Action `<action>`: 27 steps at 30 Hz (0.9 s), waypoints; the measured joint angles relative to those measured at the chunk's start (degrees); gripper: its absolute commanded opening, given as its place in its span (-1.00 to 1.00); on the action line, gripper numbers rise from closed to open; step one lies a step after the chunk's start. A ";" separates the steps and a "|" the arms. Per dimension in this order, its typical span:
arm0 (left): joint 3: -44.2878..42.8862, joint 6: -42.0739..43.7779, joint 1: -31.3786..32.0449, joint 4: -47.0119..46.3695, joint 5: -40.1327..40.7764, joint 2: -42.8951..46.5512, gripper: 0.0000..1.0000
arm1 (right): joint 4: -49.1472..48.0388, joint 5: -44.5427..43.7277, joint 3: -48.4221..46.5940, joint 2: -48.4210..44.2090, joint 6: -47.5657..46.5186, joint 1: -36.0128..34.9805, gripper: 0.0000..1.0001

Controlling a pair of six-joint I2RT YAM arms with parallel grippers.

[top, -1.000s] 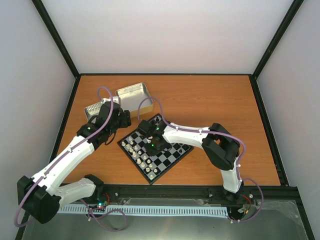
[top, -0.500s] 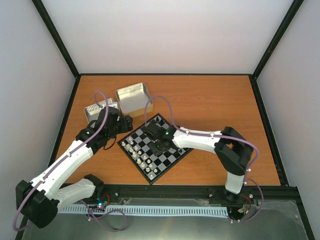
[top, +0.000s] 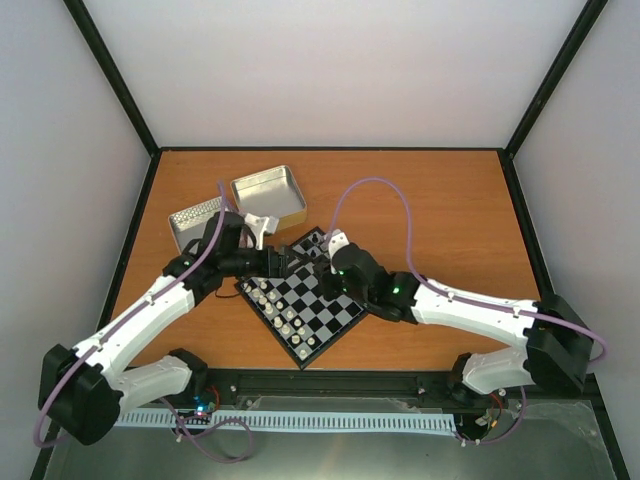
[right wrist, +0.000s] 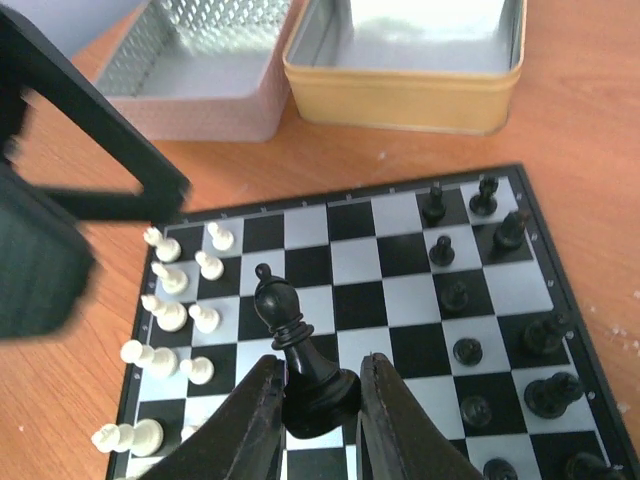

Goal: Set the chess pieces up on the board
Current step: Place the chess piece on the chessboard.

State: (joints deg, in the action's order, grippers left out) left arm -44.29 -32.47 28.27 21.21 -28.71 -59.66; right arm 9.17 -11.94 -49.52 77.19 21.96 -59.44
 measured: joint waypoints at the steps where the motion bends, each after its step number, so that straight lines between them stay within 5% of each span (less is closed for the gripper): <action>1: 0.00 -0.26 0.00 -0.59 -2.25 -1.01 0.36 | -1.70 -0.07 1.01 -1.29 -0.48 0.00 -0.63; 13: 0.59 -8.63 -0.02 -12.68 -14.14 -3.63 -0.09 | -9.03 -0.28 3.56 -5.75 -3.32 -0.02 -0.63; 27: 2.38 -14.97 -0.04 -19.06 -14.60 -6.19 -0.63 | -9.09 0.85 3.72 -5.73 -3.72 -0.02 -0.63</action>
State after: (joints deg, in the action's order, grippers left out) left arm -41.91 -47.44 28.23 2.15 -43.31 -65.84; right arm 0.08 -11.09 -45.80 71.46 18.24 -59.46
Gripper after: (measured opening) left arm 0.259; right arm 0.188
